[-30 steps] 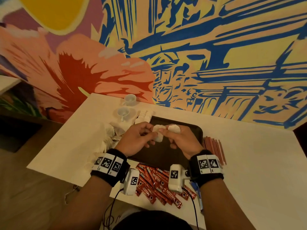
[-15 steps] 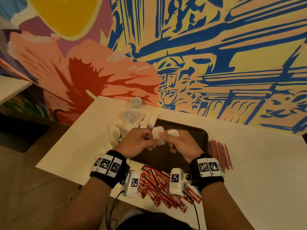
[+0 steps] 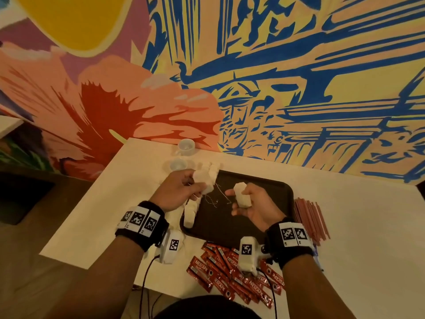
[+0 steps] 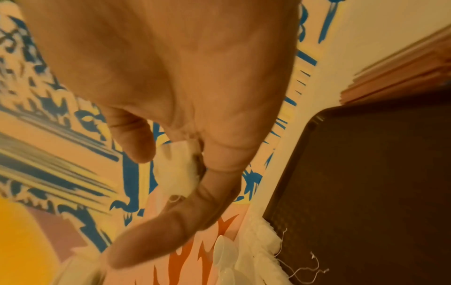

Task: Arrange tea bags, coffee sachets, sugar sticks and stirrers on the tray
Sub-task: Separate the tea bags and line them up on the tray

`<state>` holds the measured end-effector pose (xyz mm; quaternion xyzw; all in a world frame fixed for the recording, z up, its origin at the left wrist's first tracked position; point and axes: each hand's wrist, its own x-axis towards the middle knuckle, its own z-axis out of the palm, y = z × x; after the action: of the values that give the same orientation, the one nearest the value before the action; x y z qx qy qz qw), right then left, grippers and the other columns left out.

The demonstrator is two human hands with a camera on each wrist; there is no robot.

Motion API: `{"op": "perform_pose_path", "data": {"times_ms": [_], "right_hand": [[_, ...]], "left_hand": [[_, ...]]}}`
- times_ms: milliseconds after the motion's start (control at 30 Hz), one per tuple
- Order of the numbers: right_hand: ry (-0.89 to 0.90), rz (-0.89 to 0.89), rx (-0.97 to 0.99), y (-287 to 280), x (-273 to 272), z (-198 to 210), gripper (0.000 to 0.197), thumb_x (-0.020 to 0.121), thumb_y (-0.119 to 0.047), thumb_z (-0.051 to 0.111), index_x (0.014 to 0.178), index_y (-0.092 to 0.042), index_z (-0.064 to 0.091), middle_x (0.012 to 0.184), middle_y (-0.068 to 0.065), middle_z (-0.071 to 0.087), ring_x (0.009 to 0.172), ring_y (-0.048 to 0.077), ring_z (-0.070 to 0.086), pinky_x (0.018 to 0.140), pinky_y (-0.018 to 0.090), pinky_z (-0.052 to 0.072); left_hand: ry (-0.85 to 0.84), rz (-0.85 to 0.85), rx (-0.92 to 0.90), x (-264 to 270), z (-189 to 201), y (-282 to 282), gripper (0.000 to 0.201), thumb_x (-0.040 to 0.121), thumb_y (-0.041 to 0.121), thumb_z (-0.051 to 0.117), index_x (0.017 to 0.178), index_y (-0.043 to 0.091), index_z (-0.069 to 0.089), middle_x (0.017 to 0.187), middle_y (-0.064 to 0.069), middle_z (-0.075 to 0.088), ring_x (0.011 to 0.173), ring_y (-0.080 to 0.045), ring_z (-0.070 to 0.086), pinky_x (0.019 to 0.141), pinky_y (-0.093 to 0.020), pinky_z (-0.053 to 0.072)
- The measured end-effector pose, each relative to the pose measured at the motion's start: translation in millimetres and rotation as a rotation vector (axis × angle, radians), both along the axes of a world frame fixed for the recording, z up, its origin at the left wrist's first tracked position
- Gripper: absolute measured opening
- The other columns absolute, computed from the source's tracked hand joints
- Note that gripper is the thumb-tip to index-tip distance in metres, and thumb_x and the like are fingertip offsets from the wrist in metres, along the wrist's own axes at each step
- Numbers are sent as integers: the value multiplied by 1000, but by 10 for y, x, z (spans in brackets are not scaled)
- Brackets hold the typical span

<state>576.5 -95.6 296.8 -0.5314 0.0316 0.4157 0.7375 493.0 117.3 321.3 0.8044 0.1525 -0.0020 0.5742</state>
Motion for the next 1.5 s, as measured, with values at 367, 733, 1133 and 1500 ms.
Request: {"op": "perform_pose_path", "data": {"times_ms": [367, 733, 1133, 1500], "right_hand": [[62, -140, -178, 319, 184, -433, 22, 99, -2, 53, 118, -11, 61, 129, 15, 60, 111, 31, 62, 92, 45, 59], [120, -230, -294, 691, 482, -925, 13, 98, 1, 49, 104, 4, 60, 103, 19, 63, 91, 27, 66, 83, 35, 58], [97, -96, -524, 892, 868, -1363, 31, 98, -10, 62, 122, 10, 61, 84, 10, 62, 74, 18, 62, 76, 33, 56], [-233, 89, -687, 995, 927, -1753, 36, 92, 7, 60, 117, -19, 64, 122, 2, 64, 108, 20, 62, 90, 35, 57]], "left_hand": [[28, 109, 216, 538, -539, 802, 48, 78, 53, 74, 88, 7, 69, 87, -15, 69, 79, -28, 65, 70, -46, 57], [128, -170, 427, 1187, -1318, 858, 10, 93, 25, 66, 98, 16, 67, 88, 6, 63, 85, -16, 60, 67, -23, 40], [235, -347, 509, 1635, -1990, 702, 22, 96, 19, 50, 102, 24, 71, 102, 2, 69, 95, -21, 64, 80, -32, 52], [293, -483, 723, 1963, -2205, 807, 30, 100, 19, 49, 125, 21, 66, 126, -8, 64, 115, -29, 58, 93, -36, 48]]}}
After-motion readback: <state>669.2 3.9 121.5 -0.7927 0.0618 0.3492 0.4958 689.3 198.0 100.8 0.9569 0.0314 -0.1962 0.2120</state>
